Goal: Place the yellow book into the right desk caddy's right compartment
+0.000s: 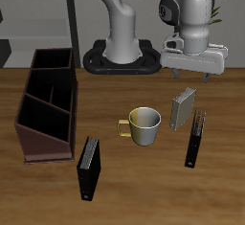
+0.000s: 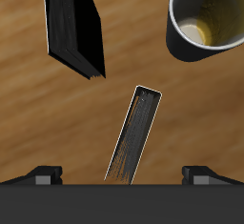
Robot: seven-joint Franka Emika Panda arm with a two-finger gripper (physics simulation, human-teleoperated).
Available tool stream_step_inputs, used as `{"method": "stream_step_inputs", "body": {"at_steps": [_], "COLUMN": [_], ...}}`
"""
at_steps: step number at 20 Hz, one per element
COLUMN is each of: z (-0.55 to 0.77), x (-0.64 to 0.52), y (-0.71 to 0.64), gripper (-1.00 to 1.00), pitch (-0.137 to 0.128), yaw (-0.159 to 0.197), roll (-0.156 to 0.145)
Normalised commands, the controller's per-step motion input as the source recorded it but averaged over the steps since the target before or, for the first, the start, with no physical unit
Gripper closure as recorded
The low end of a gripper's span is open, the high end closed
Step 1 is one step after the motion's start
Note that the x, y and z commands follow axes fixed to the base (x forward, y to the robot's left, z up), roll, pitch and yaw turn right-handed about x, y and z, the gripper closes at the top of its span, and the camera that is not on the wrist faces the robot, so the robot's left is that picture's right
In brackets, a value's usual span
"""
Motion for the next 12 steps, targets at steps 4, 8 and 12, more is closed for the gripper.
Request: {"method": "stream_step_inputs", "body": {"at_steps": [4,8,12], "z": [-0.25,-0.33,-0.33], "x": [0.02,0.04,0.03], "y": [0.02,-0.05,-0.04], "gripper": [-1.00,-1.00,-1.00], "pitch": [0.025,0.046,0.048], "yaw": [-0.016,-0.024,-0.028], "roll": [0.008,-0.009,0.019]}}
